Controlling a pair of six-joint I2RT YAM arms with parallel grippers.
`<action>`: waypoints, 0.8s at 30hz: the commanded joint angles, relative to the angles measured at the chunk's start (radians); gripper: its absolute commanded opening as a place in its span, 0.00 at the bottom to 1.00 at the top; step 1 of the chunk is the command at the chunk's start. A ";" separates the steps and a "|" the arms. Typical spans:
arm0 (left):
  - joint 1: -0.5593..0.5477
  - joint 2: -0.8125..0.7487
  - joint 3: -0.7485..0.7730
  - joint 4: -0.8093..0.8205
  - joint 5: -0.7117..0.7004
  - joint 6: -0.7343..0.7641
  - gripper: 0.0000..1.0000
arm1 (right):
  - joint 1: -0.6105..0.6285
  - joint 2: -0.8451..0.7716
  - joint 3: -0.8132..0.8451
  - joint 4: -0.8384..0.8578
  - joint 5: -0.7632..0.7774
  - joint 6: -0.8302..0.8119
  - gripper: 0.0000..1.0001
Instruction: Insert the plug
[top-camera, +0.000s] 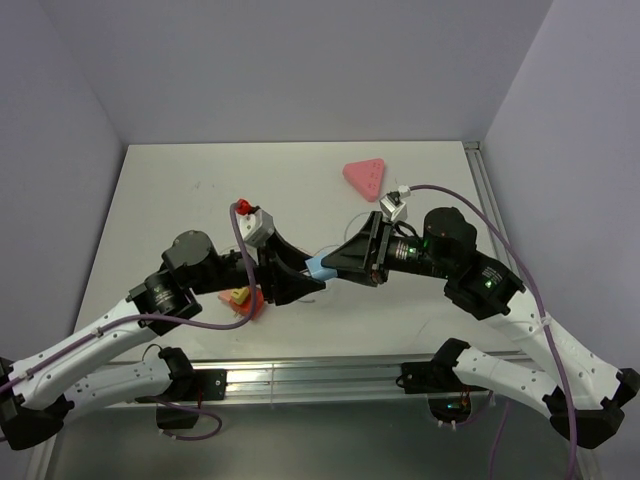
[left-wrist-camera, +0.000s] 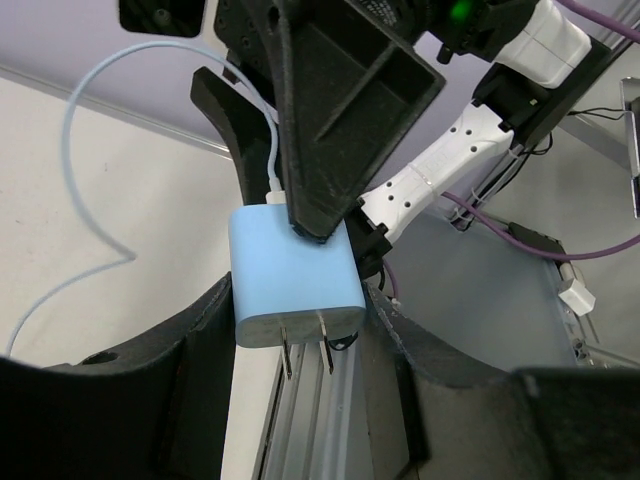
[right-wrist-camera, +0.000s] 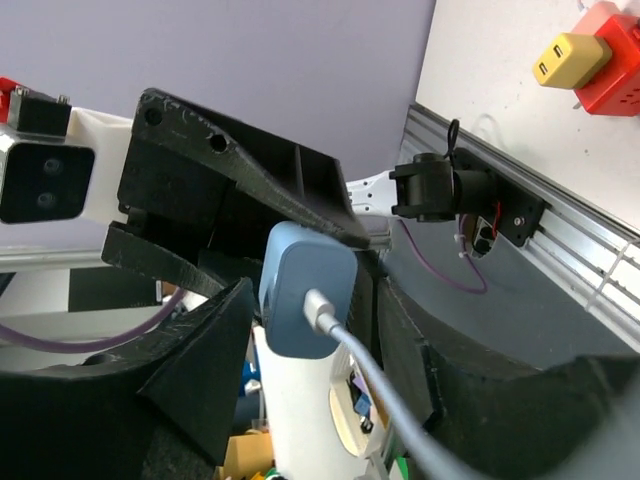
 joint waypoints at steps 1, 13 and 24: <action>0.000 -0.032 0.034 0.035 0.042 0.047 0.00 | 0.004 0.001 0.004 0.064 0.006 0.021 0.59; 0.000 -0.022 0.034 0.020 0.055 0.059 0.00 | 0.004 0.025 -0.045 0.186 -0.088 0.067 0.37; 0.000 0.012 0.071 -0.068 0.003 0.073 0.06 | 0.004 0.010 -0.084 0.237 -0.155 0.056 0.00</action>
